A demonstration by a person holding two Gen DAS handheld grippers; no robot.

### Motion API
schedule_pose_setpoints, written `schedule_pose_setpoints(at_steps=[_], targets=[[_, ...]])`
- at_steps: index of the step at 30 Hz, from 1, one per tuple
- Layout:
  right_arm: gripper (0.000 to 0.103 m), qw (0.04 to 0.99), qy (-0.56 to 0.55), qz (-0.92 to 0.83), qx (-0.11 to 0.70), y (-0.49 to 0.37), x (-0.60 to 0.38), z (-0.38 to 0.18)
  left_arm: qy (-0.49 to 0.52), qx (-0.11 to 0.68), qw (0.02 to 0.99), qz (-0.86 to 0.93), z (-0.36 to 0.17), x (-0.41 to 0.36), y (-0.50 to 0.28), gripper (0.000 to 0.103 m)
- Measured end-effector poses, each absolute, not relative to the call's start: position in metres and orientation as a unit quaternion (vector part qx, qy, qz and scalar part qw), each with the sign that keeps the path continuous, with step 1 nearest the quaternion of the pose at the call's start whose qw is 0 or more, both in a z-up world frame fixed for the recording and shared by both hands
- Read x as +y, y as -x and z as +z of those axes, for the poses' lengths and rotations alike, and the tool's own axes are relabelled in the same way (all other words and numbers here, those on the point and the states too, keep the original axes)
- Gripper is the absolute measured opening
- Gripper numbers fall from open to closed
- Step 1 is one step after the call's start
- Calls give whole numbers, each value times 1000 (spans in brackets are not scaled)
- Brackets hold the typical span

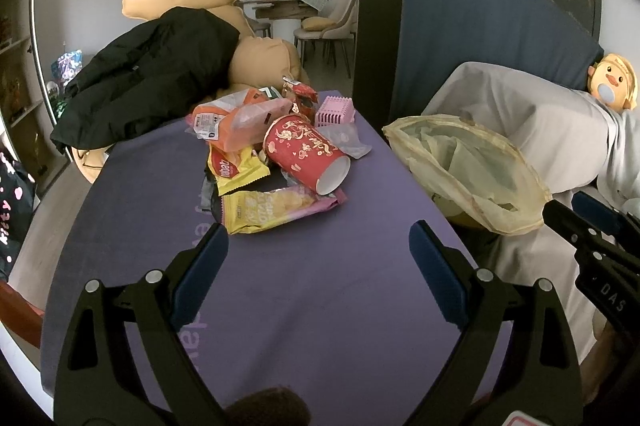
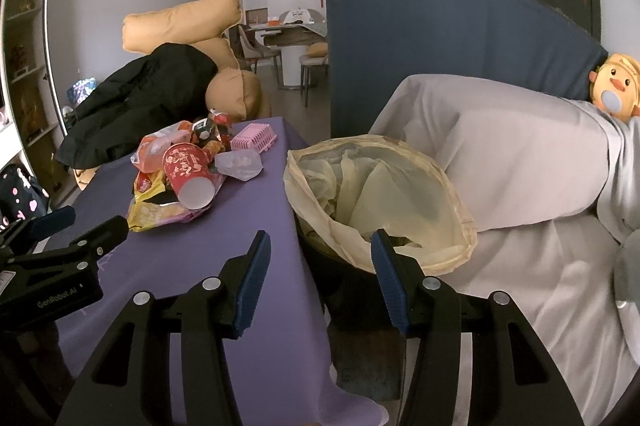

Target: Collect trash

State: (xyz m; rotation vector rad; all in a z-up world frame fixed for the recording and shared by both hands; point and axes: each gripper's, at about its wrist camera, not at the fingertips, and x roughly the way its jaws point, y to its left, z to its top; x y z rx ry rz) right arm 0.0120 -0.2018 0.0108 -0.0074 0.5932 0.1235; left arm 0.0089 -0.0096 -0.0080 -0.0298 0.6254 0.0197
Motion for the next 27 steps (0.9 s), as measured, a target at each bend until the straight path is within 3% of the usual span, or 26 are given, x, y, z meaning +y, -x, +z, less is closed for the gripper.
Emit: schedule_pose_setpoints(at_steps=[27], targets=[[50, 954, 2, 61, 293, -13, -203, 11, 12, 310, 950, 10, -6, -11, -10, 87]])
